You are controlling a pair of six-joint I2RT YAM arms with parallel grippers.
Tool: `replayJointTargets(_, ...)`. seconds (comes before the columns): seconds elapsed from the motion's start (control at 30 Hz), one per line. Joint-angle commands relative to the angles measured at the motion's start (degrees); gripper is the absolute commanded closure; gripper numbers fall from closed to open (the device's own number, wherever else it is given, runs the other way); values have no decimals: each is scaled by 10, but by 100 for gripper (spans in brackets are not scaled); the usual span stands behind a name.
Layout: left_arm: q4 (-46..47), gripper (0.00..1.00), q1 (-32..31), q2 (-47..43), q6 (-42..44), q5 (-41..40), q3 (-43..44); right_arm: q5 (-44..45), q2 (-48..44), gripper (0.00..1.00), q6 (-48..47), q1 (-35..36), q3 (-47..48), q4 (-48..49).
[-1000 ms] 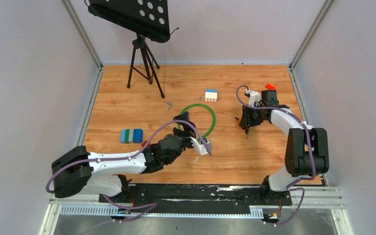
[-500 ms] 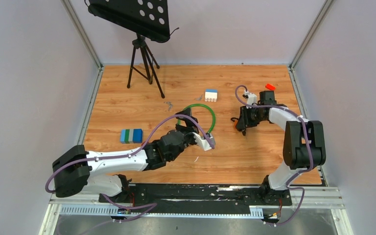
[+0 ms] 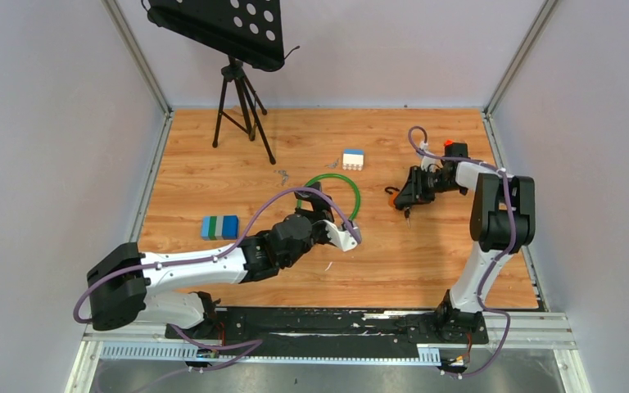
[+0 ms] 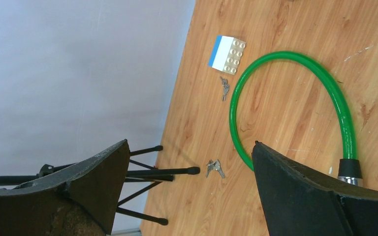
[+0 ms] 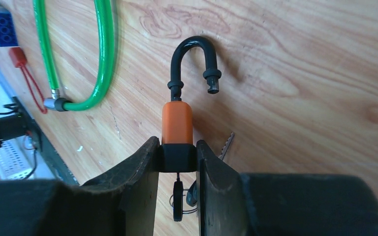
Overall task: Unlock with the key
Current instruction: Place the lock at the center of the board.
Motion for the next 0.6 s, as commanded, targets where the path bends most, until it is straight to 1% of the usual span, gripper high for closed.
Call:
replayJointTargets(0.0, -19, 0, 2, -28, -25, 8, 22, 29, 63, 93, -7, -11, 31, -27)
replayJointTargets(0.3, -31, 0, 2, -47, -22, 4, 15, 31, 111, 78, 6, -32, 93, -41)
replayJointTargets(0.57, -28, 0, 3, -60, -19, -2, 2, 72, 148, 62, -14, -45, 160, -67)
